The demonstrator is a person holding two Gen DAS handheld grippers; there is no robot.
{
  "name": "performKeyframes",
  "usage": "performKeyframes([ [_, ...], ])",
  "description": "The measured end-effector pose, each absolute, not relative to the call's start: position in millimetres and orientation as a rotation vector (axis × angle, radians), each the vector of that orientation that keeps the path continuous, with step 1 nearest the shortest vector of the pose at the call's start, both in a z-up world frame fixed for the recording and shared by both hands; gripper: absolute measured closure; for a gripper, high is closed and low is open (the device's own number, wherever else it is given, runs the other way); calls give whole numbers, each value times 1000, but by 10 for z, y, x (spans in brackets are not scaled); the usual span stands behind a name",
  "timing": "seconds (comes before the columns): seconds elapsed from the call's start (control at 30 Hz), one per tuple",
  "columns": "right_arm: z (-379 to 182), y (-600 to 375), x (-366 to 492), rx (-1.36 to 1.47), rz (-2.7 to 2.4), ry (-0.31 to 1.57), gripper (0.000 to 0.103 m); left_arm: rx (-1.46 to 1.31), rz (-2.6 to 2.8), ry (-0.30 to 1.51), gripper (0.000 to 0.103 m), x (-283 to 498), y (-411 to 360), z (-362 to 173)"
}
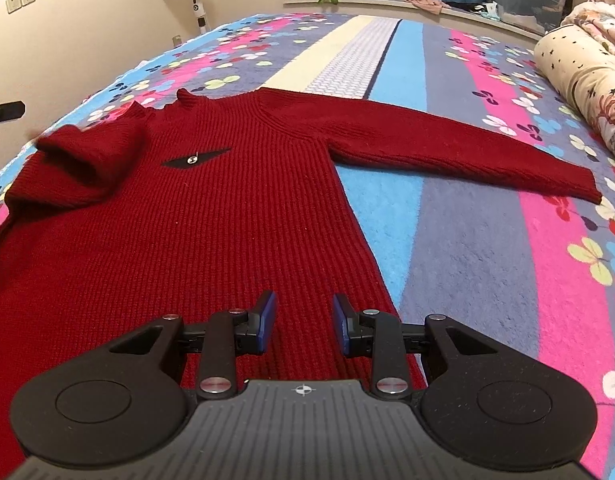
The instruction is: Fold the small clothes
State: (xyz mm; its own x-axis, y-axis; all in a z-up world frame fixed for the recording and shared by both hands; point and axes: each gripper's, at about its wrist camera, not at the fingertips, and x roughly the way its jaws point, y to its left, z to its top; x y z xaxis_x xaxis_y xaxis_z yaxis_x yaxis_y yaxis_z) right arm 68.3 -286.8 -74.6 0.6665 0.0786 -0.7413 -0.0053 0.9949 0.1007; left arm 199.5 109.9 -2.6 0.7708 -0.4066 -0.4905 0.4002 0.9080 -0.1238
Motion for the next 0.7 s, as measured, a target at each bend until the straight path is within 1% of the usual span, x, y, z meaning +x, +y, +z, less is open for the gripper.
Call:
performKeyframes([
  [0.1, -748, -2856, 686, 93, 57, 834, 71, -164, -318, 546, 58, 2131, 1439, -48],
  [0.2, -732, -2794, 659, 72, 78, 803, 71, -313, -180, 612, 58, 2301, 1806, -41],
  [0.3, -701, -2680, 591, 24, 94, 740, 71, -309, -24, 756, 58, 2449, 2038, -193],
  [0.4, -650, -2515, 534, -31, 111, 679, 72, -346, -60, 906, 58, 2569, 2149, -513],
  [0.47, -585, -2361, 557, -44, 144, 662, 72, -281, -97, 1031, 55, 2665, 2069, -757],
  [0.5, -545, -2289, 592, -44, 158, 655, 72, -227, -94, 1055, 52, 2689, 2025, -825],
  [0.53, -494, -2187, 649, -50, 176, 642, 72, -204, -80, 1046, 43, 2680, 2036, -842],
  [0.63, -351, -1793, 923, -96, 224, 600, 70, -235, -59, 1038, 42, 2695, 2103, -806],
  [0.7, -295, -1466, 1202, -132, 278, 603, 64, -243, -54, 1040, 42, 2726, 2113, -813],
])
